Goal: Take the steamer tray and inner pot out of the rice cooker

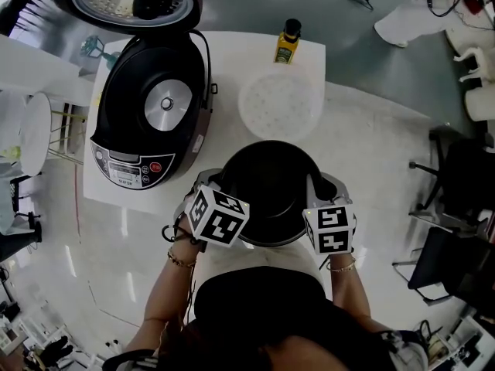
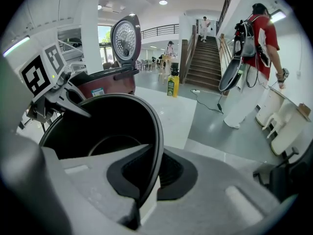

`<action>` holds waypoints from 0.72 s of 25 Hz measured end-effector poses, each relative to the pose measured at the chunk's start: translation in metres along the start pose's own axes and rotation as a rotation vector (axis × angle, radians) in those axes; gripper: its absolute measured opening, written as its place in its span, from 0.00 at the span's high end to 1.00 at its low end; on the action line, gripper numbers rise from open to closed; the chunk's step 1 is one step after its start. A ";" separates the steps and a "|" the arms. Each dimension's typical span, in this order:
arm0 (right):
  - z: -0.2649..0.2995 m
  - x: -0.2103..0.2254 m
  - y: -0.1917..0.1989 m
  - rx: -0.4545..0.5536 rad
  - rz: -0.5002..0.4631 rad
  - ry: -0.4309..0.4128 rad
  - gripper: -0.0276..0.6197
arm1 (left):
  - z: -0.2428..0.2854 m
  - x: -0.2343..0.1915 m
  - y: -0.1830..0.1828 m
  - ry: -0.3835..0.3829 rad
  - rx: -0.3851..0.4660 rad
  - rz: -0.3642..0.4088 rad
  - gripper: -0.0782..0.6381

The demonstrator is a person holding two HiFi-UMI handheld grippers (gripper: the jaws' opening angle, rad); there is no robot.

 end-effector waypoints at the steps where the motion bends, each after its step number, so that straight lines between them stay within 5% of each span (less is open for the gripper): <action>1: 0.001 0.001 0.000 -0.001 -0.003 0.005 0.94 | 0.001 -0.001 -0.001 0.001 0.001 -0.001 0.83; 16: 0.002 -0.004 -0.001 0.031 -0.024 0.017 0.93 | -0.001 -0.007 -0.003 0.025 0.147 -0.093 0.82; 18: 0.000 -0.007 -0.003 0.055 -0.064 0.011 0.85 | -0.003 -0.012 0.000 -0.005 0.150 -0.089 0.64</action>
Point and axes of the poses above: the fingertips, and each gripper's own axes: z forward along the fingers, x to its right, y out of its underside, the point moved 3 cm from there along -z, backward along the fingers, and after that the axes turned 3 degrees about y, right-handed, at the moved point
